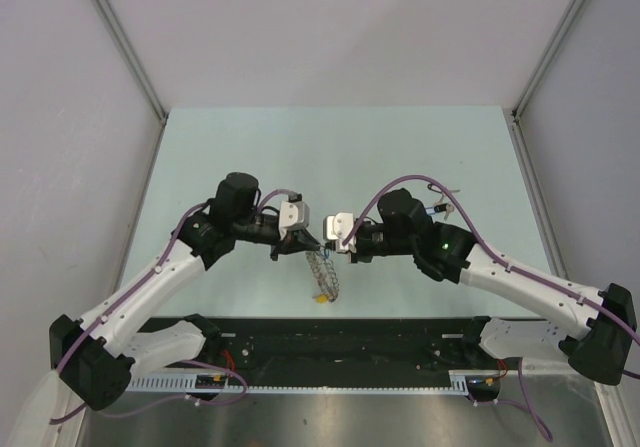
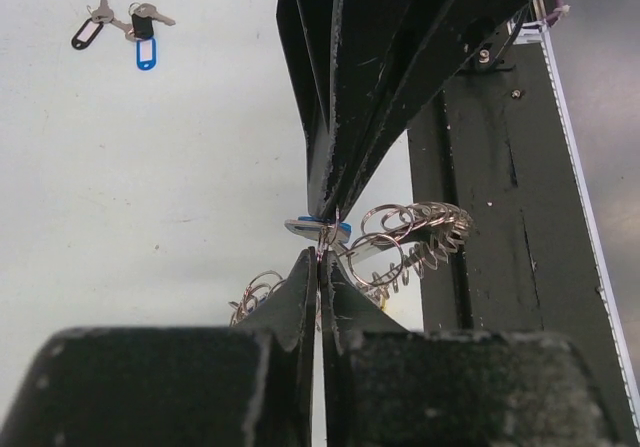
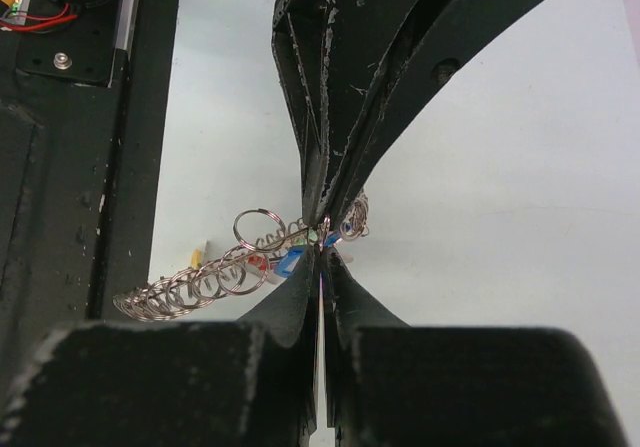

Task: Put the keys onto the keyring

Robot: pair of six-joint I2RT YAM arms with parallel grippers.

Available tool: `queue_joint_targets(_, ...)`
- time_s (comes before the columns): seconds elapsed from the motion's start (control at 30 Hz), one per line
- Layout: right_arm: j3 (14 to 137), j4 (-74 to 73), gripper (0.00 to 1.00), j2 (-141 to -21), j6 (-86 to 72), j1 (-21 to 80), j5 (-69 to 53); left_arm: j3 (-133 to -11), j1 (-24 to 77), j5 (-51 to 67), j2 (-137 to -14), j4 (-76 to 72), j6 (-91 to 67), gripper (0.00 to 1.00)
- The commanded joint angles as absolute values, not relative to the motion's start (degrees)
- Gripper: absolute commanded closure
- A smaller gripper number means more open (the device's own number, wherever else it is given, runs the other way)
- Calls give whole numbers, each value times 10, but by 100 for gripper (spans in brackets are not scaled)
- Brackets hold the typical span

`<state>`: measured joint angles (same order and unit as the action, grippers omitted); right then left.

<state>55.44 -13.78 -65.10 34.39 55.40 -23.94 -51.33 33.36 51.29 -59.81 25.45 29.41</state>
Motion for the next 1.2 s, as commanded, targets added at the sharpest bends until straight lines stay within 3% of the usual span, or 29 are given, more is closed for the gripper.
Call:
queue_joint_targets(0.0, 590, -127, 100, -640, 350, 561, -224, -532, 335, 522, -585, 239, 280, 100)
queue_joint_targets(0.33, 578, -170, 100, -612, 336, 561, -171, -490, 326, 447, -541, 62, 114, 100)
queue_joint_targets(0.67, 544, -105, 100, -599, 322, 563, -180, -409, 328, 378, -500, -111, -55, 100)
queue_joint_targets(1.13, 525, -39, 100, -599, 319, 571, -172, -319, 349, 292, -469, -294, -174, 99)
queue_joint_targets(1.17, 526, -39, 100, -597, 321, 571, -170, -320, 349, 287, -463, -281, -169, 90)
